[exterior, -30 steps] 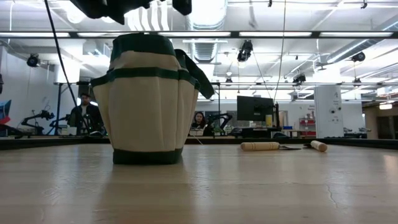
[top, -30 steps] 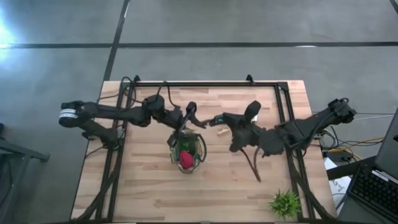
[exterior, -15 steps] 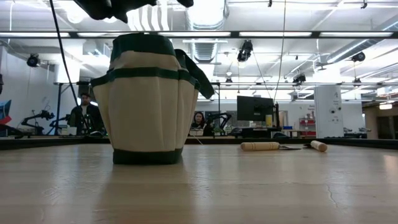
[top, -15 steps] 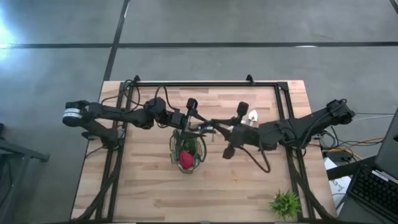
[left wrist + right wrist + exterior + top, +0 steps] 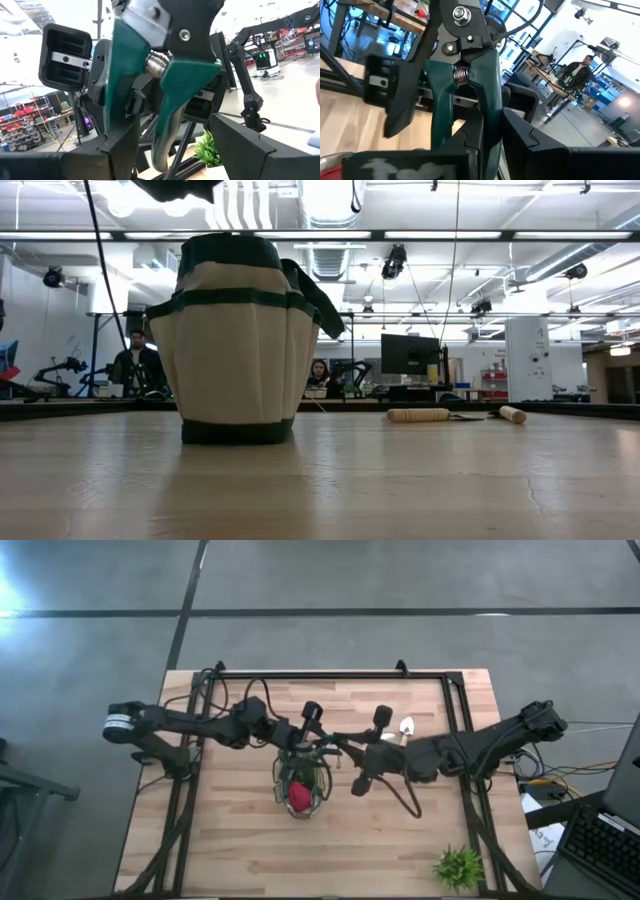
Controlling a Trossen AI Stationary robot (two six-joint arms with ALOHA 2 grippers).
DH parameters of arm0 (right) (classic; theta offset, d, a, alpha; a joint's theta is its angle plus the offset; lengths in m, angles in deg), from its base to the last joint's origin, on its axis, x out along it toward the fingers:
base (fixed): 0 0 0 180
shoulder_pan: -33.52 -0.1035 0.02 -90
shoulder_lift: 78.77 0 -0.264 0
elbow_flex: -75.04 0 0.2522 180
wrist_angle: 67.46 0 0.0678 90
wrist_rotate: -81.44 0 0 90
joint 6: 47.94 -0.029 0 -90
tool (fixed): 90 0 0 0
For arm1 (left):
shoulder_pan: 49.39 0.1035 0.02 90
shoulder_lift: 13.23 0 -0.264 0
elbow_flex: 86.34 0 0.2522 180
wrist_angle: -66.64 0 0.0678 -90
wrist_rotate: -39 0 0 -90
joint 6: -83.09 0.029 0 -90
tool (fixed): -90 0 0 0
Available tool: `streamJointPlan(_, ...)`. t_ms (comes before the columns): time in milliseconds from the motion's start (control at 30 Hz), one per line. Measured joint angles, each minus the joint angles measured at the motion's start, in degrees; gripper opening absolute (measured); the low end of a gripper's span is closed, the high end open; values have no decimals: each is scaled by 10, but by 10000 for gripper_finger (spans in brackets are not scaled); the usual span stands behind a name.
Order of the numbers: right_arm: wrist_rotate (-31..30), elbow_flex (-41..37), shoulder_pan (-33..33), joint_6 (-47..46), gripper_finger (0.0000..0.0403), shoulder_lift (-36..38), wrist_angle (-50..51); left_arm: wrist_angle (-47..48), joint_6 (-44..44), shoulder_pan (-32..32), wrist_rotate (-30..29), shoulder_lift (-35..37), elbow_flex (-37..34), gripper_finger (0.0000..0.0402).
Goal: Pick & Place Garden tools in Gardening bag
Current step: Put the green shear scissors into the gardening bag
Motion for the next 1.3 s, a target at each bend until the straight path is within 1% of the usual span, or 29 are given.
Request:
streamJointPlan(100, 11, 0, 3, -5, 35, 0, 0, 0, 0, 0, 2, -8, 9, 233)
streamJointPlan(167, 17, 0, 5, -9, 35, 0, -1, 1, -3, 0, 2, -14, 15, 212)
streamJointPlan(267, 20, 0, 6, -9, 35, 0, 0, 0, -4, 0, -1, -18, 18, 165)
streamJointPlan(467, 17, -1, 6, -19, 35, -1, 4, -6, 6, 0, 2, -19, 18, 55)
streamJointPlan(700, 17, -1, 6, -21, 36, -1, 6, 0, 7, 0, 1, -18, 18, 53)
streamJointPlan(733, 17, -1, 6, -21, 41, -1, 7, 0, 6, 0, 1, -18, 18, 53)
streamJointPlan(867, 16, -1, 5, -23, 94, 2, 8, 6, -10, 0, 3, -18, 17, 52)
streamJointPlan(1000, -20, -1, -4, -31, 148, 12, 8, 15, -13, 1, 2, -17, 16, 52)
streamJointPlan(1100, -45, 1, -18, -32, 182, 26, 7, 29, -11, 1, 2, -16, 16, 52)
streamJointPlan(1200, -77, 1, -34, -35, 207, 42, 29, 66, -4, 1, 0, -7, 17, 52)
streamJointPlan(1267, -95, 1, -43, -54, 218, 53, 64, 119, 20, 2, -6, 7, 19, 52)
streamJointPlan(1300, -102, 1, -46, -71, 222, 58, 87, 161, 38, 2, -16, 15, 21, 52)
